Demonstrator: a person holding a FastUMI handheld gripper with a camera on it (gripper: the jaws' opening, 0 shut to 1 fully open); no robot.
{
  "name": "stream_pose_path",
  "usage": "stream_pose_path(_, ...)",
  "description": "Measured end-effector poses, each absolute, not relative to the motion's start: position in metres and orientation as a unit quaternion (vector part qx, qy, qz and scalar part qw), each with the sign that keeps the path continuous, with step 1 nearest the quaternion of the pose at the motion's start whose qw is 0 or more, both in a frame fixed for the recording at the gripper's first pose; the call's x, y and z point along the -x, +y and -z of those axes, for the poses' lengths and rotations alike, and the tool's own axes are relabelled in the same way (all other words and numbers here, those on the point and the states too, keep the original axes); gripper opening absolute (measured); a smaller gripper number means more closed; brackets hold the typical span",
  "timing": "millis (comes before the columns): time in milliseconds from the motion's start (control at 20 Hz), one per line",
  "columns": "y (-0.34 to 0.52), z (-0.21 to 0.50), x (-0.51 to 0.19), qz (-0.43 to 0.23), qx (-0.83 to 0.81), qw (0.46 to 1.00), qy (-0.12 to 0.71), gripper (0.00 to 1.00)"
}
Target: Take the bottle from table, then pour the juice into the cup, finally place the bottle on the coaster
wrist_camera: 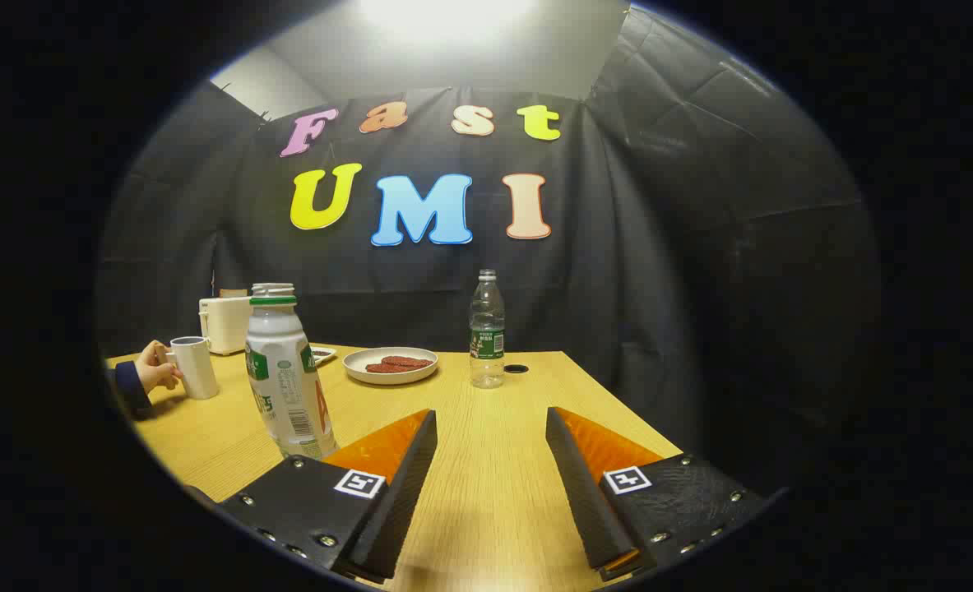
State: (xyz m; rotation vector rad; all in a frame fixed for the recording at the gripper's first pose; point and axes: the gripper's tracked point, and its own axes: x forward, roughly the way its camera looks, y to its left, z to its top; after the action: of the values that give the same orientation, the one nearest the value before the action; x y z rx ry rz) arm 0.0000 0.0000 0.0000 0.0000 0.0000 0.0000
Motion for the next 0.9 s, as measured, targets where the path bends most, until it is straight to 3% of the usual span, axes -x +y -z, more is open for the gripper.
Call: stream_pose_path(900, -0.0046, 0.0006, -0.0039, 0.001, -0.007, 1.0, -0.003, 0.86)
